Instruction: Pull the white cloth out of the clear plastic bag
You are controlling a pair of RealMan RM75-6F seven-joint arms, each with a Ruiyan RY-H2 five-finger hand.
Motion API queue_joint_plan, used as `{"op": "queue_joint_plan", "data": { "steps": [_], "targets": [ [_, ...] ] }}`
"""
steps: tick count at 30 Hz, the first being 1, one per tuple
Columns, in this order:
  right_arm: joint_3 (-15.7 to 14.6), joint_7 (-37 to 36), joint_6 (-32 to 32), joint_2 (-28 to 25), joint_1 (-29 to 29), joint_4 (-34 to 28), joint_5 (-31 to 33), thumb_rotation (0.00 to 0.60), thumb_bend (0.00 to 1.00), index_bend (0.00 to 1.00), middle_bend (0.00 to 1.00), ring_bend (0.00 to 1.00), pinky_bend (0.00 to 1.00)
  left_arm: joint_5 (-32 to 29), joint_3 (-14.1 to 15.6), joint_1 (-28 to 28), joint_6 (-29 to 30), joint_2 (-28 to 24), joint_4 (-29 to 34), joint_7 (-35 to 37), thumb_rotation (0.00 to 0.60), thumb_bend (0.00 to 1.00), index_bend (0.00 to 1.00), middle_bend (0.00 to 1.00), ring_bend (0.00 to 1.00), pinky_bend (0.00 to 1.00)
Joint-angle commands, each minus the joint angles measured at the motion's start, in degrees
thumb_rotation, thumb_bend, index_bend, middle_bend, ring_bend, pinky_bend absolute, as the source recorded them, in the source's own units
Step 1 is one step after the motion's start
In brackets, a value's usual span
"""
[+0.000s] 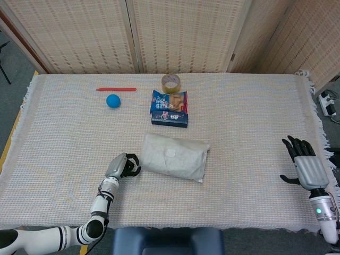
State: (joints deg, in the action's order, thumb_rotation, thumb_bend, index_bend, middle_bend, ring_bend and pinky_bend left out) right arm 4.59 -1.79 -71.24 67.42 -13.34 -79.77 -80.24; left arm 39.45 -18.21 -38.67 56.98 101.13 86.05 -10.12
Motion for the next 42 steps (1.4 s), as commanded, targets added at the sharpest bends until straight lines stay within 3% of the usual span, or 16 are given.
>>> {"op": "queue_joint_plan", "data": {
  "steps": [1,9,14,17,23,28,42],
  "targets": [
    [0.0,-0.1,-0.1,0.0,0.0,0.0,0.0,0.600,0.07,0.00,0.00,0.00,0.00,0.0,0.1,0.0,0.2,0.1,0.0,-0.1,0.600,0.57,0.68,1.00,1.00,1.00],
    [-0.2,-2.9,1.5,2.0,-0.9,2.3,-0.5,0.600,0.08,0.00,0.00,0.00,0.00,1.9,1.1,0.9,0.2,-0.2,0.5,1.3,0.600,0.82,0.73,1.00,1.00,1.00],
    [-1.6,-16.2,5.4,6.4,-3.6,8.2,-4.4,0.600,0.12,0.01,0.00,0.00,0.00,3.6,1.3,1.6,0.4,-0.5,1.3,2.7,0.600,0.93,0.74,1.00,1.00,1.00],
    [-2.0,-24.3,5.9,9.1,-4.8,11.1,-6.4,0.600,0.19,0.09,0.00,0.00,0.00,4.2,1.6,1.9,0.3,-0.7,1.5,3.2,0.600,0.98,0.74,1.00,1.00,1.00],
    [-0.9,-31.0,5.5,14.6,-7.2,16.5,-7.5,0.600,0.30,0.26,0.00,0.00,0.00,4.6,1.8,2.1,-0.3,-1.2,1.2,3.8,0.600,0.98,0.74,1.00,1.00,1.00],
    [0.3,-34.4,9.2,18.0,-10.3,17.9,-6.2,0.600,0.35,0.29,0.00,0.00,0.00,4.6,1.7,2.3,-0.8,-1.5,1.0,4.3,0.600,0.97,0.74,1.00,1.00,1.00],
    [3.2,-29.8,14.0,23.2,-15.0,18.2,-1.8,0.600,0.39,0.40,0.00,0.00,0.00,4.0,1.7,2.5,-0.9,-2.2,1.1,4.3,0.600,0.97,0.74,1.00,1.00,1.00]
  ]
}}
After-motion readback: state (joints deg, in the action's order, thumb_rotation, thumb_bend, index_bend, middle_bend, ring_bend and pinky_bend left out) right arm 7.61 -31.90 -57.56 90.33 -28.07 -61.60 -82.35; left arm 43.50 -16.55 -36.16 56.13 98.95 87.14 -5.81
